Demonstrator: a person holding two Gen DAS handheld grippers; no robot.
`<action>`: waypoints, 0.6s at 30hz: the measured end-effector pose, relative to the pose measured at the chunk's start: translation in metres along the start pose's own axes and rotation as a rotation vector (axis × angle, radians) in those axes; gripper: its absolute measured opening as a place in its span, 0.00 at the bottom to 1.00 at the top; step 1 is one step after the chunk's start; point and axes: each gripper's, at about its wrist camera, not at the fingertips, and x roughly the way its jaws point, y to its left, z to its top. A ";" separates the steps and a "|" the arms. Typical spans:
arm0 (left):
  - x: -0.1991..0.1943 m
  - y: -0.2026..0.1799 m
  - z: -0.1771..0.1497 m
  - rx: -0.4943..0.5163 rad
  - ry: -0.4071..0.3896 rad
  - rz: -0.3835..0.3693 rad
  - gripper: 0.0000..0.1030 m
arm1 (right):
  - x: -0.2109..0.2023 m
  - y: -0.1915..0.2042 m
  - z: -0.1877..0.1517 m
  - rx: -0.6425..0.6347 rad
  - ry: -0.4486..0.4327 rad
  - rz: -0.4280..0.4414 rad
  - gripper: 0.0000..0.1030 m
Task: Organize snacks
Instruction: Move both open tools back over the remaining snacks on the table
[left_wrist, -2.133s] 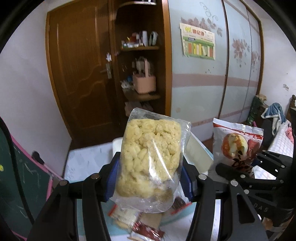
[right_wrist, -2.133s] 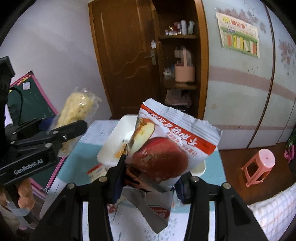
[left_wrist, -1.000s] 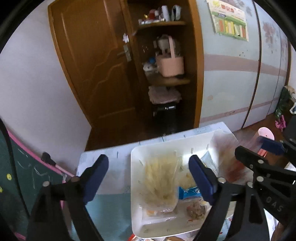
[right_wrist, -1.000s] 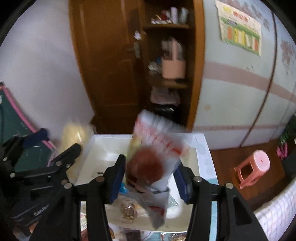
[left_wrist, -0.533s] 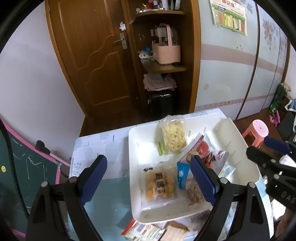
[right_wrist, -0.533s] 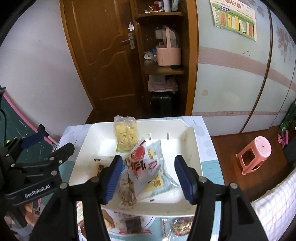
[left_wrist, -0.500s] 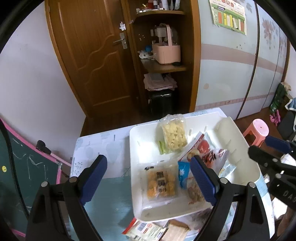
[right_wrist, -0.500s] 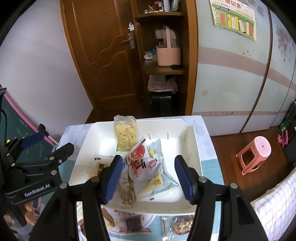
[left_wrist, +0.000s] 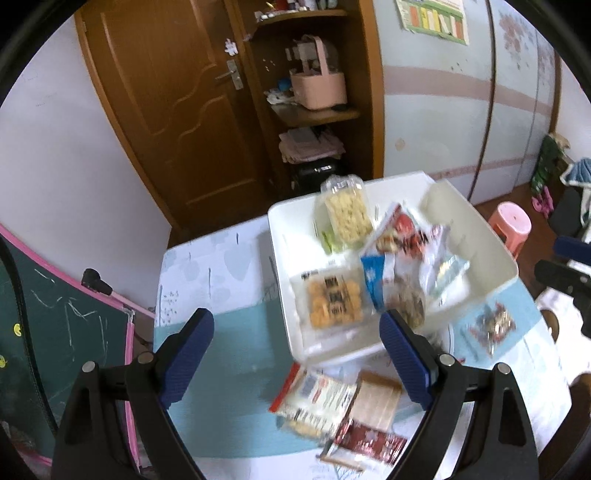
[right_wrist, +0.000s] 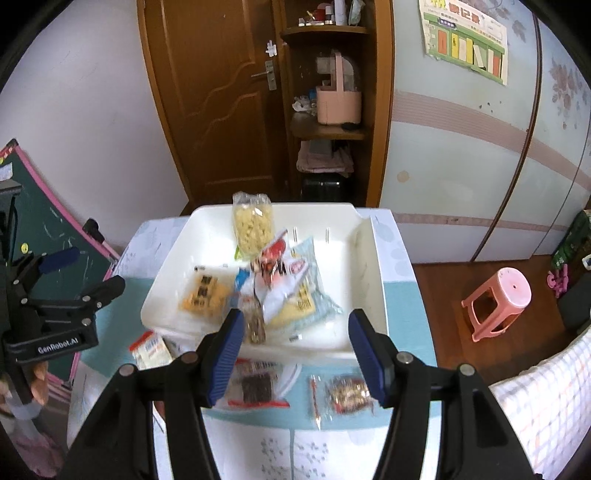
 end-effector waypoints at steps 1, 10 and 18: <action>0.002 0.000 -0.007 0.011 0.016 -0.010 0.88 | 0.000 0.000 -0.005 -0.003 0.008 0.001 0.57; 0.045 -0.010 -0.058 0.100 0.196 -0.129 0.88 | 0.033 0.009 -0.051 -0.007 0.125 0.043 0.57; 0.084 -0.013 -0.082 0.150 0.288 -0.162 0.88 | 0.080 0.025 -0.076 0.015 0.244 0.098 0.57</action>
